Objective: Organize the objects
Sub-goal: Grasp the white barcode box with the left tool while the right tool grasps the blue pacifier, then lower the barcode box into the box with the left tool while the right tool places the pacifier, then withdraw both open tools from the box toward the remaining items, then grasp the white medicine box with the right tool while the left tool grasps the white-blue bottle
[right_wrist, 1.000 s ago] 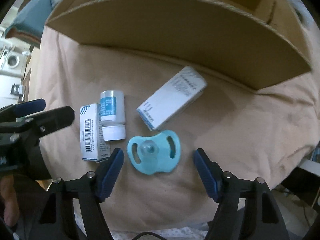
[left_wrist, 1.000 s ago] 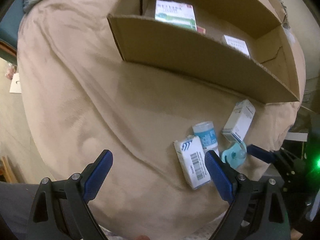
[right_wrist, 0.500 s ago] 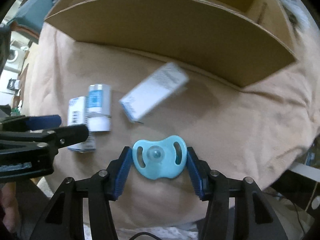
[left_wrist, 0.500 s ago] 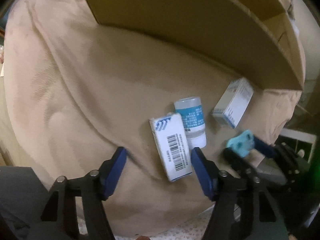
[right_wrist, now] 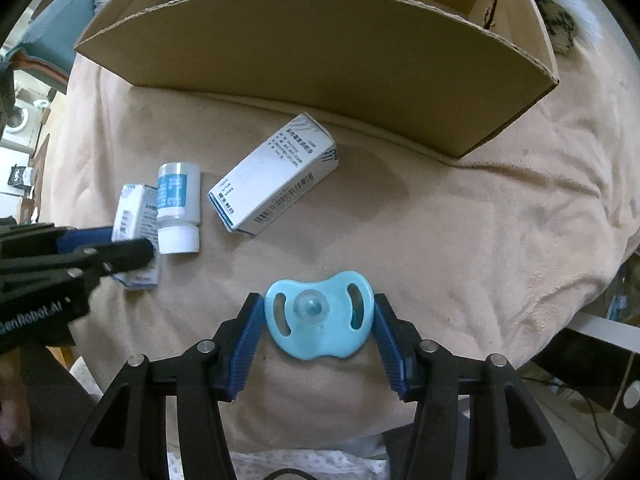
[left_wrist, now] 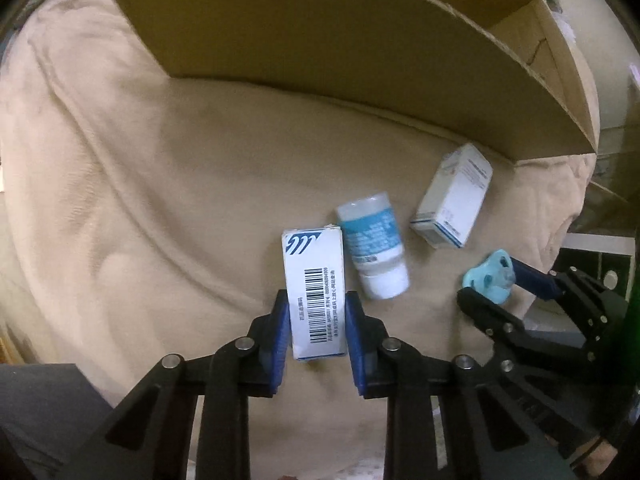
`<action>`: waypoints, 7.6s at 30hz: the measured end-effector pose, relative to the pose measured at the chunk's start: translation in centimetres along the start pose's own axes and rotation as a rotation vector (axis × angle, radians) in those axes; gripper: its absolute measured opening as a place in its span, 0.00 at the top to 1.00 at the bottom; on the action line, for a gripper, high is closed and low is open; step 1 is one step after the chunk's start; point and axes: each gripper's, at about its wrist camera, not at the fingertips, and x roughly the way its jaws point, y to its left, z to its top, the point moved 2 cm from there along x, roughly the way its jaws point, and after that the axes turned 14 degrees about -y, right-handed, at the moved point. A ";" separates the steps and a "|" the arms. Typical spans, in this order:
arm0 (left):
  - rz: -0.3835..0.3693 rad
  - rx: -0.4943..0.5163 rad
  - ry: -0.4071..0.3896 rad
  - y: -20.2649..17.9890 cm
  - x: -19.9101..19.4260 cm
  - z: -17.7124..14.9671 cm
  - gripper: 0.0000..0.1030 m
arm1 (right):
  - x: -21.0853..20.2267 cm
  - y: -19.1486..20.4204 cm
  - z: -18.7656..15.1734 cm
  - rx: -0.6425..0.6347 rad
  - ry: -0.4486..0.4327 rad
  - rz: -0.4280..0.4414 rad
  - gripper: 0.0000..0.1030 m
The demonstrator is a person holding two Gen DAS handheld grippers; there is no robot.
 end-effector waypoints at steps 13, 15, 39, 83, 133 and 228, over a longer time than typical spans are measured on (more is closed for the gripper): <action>0.089 0.169 -0.012 2.3 -1.7 0.5 0.77 | -2.3 -0.2 0.0 -0.026 -0.045 0.049 0.45; 0.100 0.208 -0.023 2.3 -2.3 0.8 0.77 | -3.1 -0.3 0.2 -0.020 -0.067 0.064 0.45; 0.112 0.644 -0.124 0.3 -7.6 6.2 0.77 | -10.4 -1.0 5.4 -0.004 -0.413 0.241 0.45; 0.087 1.056 -0.150 -7.4 -0.4 8.5 0.77 | -2.5 1.2 12.4 -0.089 -0.287 0.073 0.44; 0.090 1.017 -0.175 -6.4 -2.6 9.1 0.17 | -6.7 -2.2 12.1 0.040 -0.402 0.222 0.03; 0.255 0.777 -0.051 4.4 -3.8 5.0 0.17 | -3.1 4.0 1.6 -0.519 -0.080 0.249 0.29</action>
